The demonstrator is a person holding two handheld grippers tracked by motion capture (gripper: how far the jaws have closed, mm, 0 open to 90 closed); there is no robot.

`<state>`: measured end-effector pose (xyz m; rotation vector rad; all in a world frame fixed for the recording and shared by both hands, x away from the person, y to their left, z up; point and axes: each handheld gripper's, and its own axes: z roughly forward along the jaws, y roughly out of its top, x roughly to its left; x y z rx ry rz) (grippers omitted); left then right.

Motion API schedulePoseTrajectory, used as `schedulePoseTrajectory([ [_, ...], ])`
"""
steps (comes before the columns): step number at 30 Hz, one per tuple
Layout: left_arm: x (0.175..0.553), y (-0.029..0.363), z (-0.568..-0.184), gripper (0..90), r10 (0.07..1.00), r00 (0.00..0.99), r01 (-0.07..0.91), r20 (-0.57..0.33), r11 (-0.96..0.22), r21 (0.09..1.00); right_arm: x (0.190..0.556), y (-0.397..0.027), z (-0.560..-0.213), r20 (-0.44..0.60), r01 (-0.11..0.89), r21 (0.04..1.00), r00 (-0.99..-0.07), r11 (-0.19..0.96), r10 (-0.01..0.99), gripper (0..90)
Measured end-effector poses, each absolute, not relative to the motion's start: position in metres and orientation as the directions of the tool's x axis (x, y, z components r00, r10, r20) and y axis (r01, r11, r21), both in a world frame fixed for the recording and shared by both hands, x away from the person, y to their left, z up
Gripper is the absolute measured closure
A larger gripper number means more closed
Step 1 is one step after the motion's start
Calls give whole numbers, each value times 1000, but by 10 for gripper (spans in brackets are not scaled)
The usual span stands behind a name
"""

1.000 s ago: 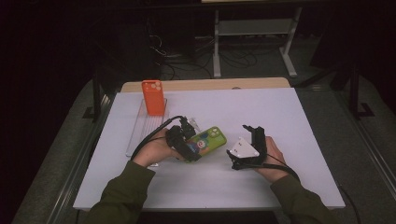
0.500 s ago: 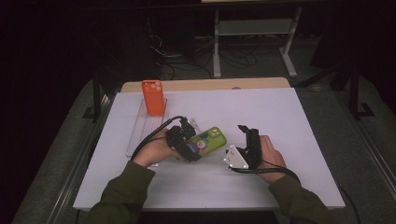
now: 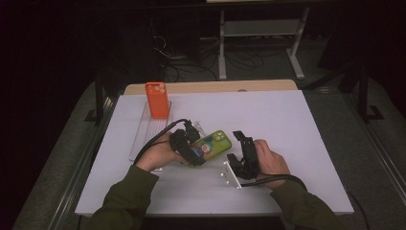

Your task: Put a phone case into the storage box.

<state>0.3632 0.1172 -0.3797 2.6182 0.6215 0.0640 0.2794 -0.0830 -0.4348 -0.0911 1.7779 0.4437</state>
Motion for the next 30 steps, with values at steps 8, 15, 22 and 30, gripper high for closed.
schedulePoseTrajectory([
  [8,363,117,-379,163,439,896,419,-64,-792,443,279,-68,-440,-976,-340,154,-198,928,90,5],
  [15,363,116,-379,163,437,897,418,-64,-793,444,282,-58,-444,-984,-376,116,-169,919,55,20],
  [22,363,117,-379,163,435,899,414,-59,-796,442,285,-49,-449,-991,-392,77,-130,917,27,35],
  [30,362,115,-379,163,422,905,404,-58,-810,426,282,-45,-455,-993,-363,30,-120,931,-15,131],
])
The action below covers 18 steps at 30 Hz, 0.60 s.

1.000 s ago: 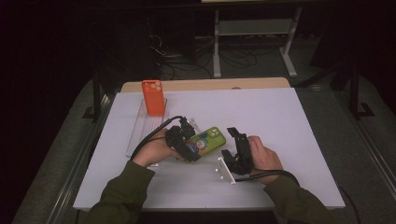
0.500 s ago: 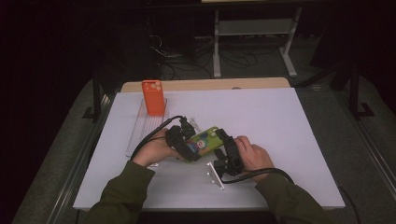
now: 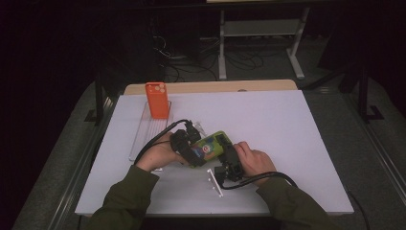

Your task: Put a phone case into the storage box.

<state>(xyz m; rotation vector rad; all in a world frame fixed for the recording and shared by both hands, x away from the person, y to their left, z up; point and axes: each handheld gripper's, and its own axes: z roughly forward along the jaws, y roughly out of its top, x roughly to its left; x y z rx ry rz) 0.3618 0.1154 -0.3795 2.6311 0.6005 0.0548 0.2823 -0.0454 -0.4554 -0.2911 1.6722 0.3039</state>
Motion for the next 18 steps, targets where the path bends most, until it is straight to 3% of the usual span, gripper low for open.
schedulePoseTrajectory([
  [8,361,114,-380,163,416,908,397,-49,-816,420,278,-45,-459,-991,-356,19,-131,934,-29,313],
  [18,361,115,-380,163,419,906,402,-55,-813,421,276,-45,-461,-990,-367,7,-132,930,-45,386],
])
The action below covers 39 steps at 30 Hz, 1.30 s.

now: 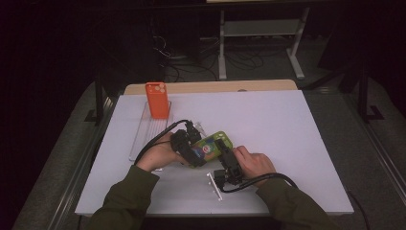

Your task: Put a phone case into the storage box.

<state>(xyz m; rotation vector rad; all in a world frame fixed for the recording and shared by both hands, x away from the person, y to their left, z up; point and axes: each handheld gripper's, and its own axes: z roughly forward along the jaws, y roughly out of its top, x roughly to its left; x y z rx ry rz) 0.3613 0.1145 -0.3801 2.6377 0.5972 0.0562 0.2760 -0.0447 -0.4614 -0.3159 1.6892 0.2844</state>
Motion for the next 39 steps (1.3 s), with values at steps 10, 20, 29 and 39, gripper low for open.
schedulePoseTrajectory([
  [10,362,116,-380,163,431,900,412,-56,-804,428,275,-44,-464,-986,-370,-9,-152,929,-70,476],
  [20,362,116,-380,163,433,900,414,-55,-805,425,274,-44,-465,-988,-373,-14,-139,928,-71,536],
  [29,362,117,-380,163,429,901,413,-62,-804,428,274,-46,-466,-988,-366,-20,-135,930,-74,620],
  [39,361,117,-379,163,440,894,429,-86,-783,450,275,-48,-464,-990,-376,-28,-114,926,-76,690],
])
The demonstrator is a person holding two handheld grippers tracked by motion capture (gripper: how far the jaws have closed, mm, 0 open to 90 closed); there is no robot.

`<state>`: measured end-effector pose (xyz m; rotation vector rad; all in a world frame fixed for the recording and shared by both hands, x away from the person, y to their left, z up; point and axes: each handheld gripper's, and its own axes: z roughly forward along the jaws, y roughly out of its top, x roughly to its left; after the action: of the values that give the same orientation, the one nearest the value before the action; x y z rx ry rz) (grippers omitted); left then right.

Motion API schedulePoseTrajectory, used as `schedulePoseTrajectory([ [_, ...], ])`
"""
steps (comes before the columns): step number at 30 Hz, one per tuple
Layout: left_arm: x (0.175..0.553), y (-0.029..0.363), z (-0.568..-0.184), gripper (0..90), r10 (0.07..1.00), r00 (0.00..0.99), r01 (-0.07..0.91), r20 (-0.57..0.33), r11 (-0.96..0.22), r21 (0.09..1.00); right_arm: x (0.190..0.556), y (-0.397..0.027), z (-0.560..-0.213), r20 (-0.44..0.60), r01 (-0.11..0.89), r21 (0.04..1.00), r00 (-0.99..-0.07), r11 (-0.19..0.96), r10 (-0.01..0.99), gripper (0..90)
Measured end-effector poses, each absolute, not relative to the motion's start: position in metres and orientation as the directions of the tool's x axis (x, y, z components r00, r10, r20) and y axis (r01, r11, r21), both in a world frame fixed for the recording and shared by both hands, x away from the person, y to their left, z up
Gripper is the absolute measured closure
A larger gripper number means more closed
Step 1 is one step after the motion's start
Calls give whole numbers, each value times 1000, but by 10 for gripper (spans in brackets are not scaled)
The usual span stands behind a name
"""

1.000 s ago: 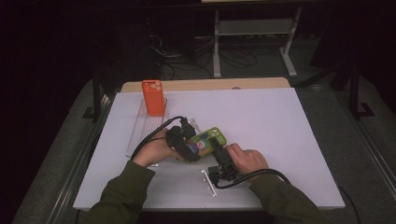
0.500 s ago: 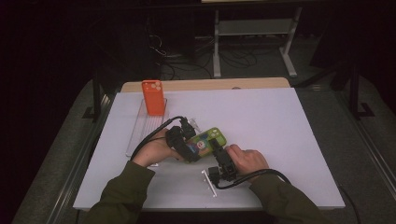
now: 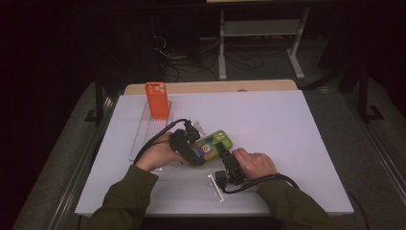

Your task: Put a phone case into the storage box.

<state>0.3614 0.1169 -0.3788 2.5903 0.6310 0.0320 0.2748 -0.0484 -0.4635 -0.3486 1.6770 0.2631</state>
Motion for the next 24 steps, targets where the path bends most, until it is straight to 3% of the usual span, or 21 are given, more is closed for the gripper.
schedulePoseTrajectory([
  [24,362,123,-377,146,408,903,418,-136,-757,501,272,-53,-458,-989,-383,-36,-122,923,-89,771],
])
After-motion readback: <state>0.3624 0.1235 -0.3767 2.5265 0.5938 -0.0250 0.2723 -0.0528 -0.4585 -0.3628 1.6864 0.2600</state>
